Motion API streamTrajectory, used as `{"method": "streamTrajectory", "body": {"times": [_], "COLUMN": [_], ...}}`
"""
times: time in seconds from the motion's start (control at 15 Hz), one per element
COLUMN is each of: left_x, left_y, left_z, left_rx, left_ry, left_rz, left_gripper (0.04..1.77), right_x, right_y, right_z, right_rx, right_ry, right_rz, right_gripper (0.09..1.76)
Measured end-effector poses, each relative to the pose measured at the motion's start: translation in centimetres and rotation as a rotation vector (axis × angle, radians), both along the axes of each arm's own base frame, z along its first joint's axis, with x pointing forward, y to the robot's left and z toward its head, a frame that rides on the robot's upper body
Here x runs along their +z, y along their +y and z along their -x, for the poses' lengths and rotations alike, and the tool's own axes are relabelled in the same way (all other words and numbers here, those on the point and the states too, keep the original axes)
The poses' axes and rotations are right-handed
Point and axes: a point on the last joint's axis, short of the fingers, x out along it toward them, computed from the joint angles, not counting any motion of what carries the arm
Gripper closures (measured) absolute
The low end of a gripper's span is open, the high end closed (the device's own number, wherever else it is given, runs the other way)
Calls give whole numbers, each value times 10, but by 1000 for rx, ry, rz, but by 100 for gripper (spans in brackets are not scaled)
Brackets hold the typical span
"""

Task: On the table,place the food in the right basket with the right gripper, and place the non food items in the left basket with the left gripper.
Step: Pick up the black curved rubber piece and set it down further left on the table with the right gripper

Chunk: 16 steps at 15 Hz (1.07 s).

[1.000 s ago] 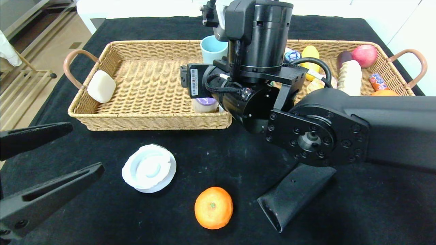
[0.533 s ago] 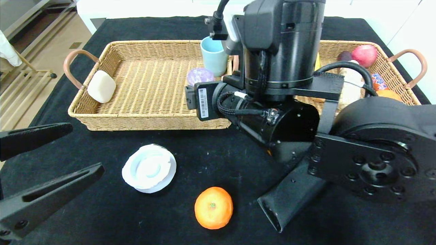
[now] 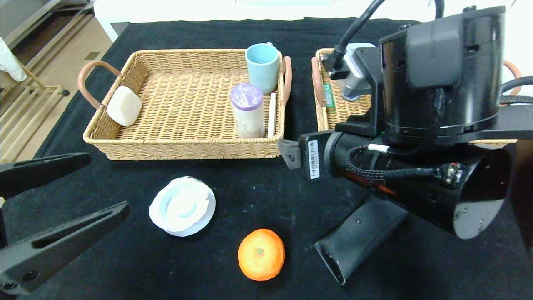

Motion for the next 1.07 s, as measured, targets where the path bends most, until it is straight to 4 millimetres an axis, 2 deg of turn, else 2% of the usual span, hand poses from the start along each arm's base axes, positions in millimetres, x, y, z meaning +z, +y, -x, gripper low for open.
{"method": "streamTrajectory", "body": {"times": [0.27, 0.47, 0.6, 0.8, 1.07], "left_x": [-1, -2, -3, -3, -3], "left_y": [-1, -1, -1, -1, -1], "left_z": [-1, -2, -2, -2, -2], "left_rx": [-1, -2, -2, -1, -1], "left_ry": [6, 4, 4, 3, 3], "left_rz": [-3, -16, -17, -17, -18], "left_gripper": [9, 9, 9, 9, 9], "right_x": [0, 2, 2, 1, -8], "right_y": [-40, -63, -73, -83, -86], "right_z": [0, 9, 16, 22, 12], "right_rx": [-176, -295, -379, -392, -431], "right_ry": [178, 329, 432, 615, 733], "right_rz": [-39, -85, -140, -201, -274], "right_gripper": [15, 15, 15, 15, 15]}}
